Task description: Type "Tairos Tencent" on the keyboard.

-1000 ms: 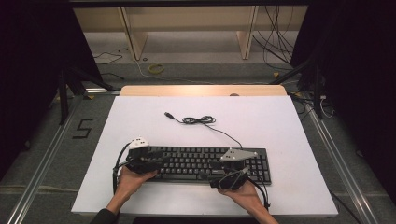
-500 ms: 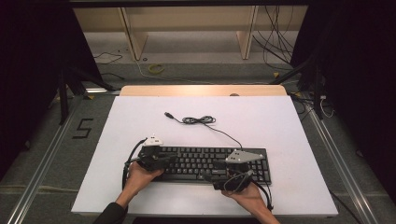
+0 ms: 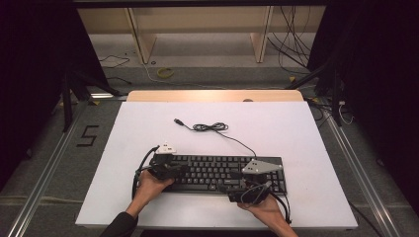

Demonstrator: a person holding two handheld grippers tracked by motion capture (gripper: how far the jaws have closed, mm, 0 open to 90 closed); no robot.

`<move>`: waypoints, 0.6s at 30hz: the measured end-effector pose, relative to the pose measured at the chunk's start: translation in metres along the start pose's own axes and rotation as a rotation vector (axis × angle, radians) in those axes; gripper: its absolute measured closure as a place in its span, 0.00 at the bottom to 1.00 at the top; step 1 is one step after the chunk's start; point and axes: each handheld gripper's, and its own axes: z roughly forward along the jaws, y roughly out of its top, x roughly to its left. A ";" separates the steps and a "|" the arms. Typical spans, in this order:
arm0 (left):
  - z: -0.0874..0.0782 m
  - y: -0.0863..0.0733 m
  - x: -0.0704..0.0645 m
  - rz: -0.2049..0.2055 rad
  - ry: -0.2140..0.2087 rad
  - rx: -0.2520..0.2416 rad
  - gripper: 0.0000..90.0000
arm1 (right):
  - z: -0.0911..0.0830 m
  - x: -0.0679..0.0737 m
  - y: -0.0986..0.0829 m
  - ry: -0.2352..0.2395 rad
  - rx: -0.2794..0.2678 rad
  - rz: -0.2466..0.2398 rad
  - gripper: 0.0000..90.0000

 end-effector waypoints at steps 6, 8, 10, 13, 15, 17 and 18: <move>0.003 0.001 -0.001 0.006 0.000 0.020 0.99 | -0.003 -0.001 -0.001 0.000 -0.009 0.001 0.36; 0.004 0.001 -0.002 0.000 0.001 0.023 0.99 | -0.004 -0.001 -0.001 0.000 -0.008 0.004 0.35; 0.005 0.001 -0.002 -0.001 0.000 0.023 0.99 | -0.004 -0.001 -0.001 0.000 -0.010 0.002 0.35; 0.006 0.000 -0.002 -0.002 0.002 0.040 0.99 | -0.004 -0.001 -0.002 0.000 -0.011 0.005 0.35; 0.007 -0.001 -0.001 -0.011 -0.004 0.033 0.99 | -0.004 -0.001 -0.002 0.000 -0.008 0.003 0.35; 0.007 -0.001 0.001 -0.018 -0.013 0.036 0.99 | -0.004 0.000 -0.002 0.000 -0.006 0.003 0.35; 0.007 -0.002 0.001 -0.021 -0.012 0.033 0.99 | -0.004 0.000 -0.002 0.000 -0.006 0.003 0.35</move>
